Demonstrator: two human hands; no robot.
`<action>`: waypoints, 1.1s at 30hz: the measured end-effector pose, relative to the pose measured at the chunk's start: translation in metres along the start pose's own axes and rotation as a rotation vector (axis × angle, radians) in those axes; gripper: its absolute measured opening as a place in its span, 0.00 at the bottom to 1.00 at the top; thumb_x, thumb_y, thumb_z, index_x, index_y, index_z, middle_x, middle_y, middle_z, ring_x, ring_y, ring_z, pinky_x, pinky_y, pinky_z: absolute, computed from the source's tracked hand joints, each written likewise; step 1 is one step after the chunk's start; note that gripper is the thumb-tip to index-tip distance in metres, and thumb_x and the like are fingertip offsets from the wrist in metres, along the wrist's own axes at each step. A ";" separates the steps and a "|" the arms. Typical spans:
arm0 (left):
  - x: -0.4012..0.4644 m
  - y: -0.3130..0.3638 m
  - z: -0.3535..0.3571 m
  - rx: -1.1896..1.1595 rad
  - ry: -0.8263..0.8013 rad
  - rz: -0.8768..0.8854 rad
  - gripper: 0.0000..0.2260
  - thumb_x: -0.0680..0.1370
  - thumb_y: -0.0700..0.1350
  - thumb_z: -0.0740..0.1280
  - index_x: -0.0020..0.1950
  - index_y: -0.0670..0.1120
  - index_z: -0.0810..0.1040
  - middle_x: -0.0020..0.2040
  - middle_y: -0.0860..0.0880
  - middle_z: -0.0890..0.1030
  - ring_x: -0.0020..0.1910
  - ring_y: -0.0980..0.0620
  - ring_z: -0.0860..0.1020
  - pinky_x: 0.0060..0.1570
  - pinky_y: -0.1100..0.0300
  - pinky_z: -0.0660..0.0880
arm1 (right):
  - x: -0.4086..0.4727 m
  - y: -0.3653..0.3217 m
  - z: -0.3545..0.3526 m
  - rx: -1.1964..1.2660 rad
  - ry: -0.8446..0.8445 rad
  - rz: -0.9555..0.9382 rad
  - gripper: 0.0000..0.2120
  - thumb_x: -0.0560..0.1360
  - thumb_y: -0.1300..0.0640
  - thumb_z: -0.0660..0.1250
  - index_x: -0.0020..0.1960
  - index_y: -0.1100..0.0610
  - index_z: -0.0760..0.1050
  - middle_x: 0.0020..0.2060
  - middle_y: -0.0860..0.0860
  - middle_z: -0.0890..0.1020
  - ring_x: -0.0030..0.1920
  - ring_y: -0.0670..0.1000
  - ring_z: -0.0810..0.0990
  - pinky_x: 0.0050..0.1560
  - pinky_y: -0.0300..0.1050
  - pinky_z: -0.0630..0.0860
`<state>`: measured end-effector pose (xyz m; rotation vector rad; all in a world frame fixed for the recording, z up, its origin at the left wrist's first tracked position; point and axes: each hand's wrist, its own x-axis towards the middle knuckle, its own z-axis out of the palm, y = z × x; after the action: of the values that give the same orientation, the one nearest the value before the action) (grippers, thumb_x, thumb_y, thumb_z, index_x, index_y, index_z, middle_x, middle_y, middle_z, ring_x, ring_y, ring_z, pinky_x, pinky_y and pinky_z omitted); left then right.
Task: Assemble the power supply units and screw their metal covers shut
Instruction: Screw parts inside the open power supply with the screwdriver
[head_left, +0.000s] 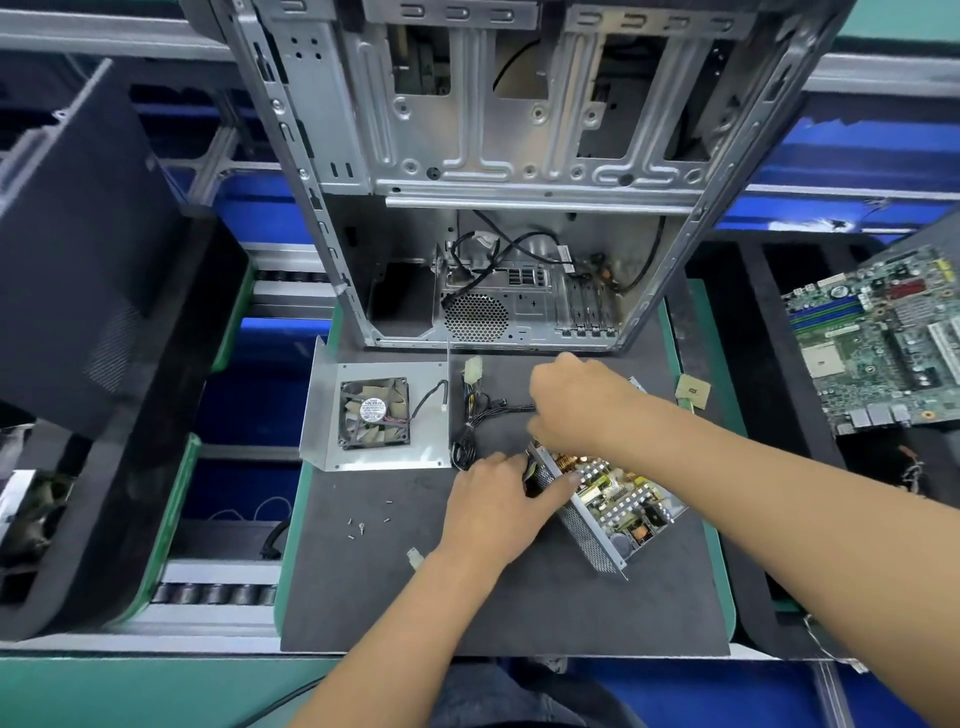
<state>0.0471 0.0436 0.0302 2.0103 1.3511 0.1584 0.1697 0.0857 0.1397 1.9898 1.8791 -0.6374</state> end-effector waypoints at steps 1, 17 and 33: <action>0.000 -0.001 0.000 0.007 -0.001 0.012 0.26 0.74 0.71 0.60 0.37 0.48 0.68 0.39 0.48 0.75 0.41 0.45 0.76 0.46 0.50 0.75 | -0.002 0.004 0.000 0.015 -0.004 0.002 0.08 0.79 0.55 0.63 0.43 0.57 0.69 0.41 0.52 0.65 0.45 0.58 0.69 0.42 0.48 0.69; 0.014 0.025 0.000 0.169 -0.057 -0.175 0.19 0.73 0.65 0.62 0.42 0.49 0.76 0.40 0.51 0.80 0.45 0.45 0.79 0.53 0.51 0.75 | -0.076 0.158 0.104 1.407 0.368 0.447 0.21 0.81 0.40 0.57 0.52 0.56 0.78 0.49 0.51 0.86 0.49 0.49 0.85 0.54 0.47 0.80; 0.130 0.109 -0.033 0.788 -0.615 0.306 0.12 0.78 0.51 0.66 0.51 0.42 0.77 0.50 0.43 0.80 0.47 0.43 0.79 0.51 0.48 0.78 | -0.115 0.118 0.180 1.445 0.616 0.608 0.23 0.74 0.28 0.53 0.45 0.44 0.77 0.44 0.42 0.84 0.48 0.47 0.83 0.51 0.49 0.77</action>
<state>0.1737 0.1471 0.0855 2.5721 0.7414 -0.9173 0.2670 -0.1152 0.0409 3.7221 0.7023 -1.5454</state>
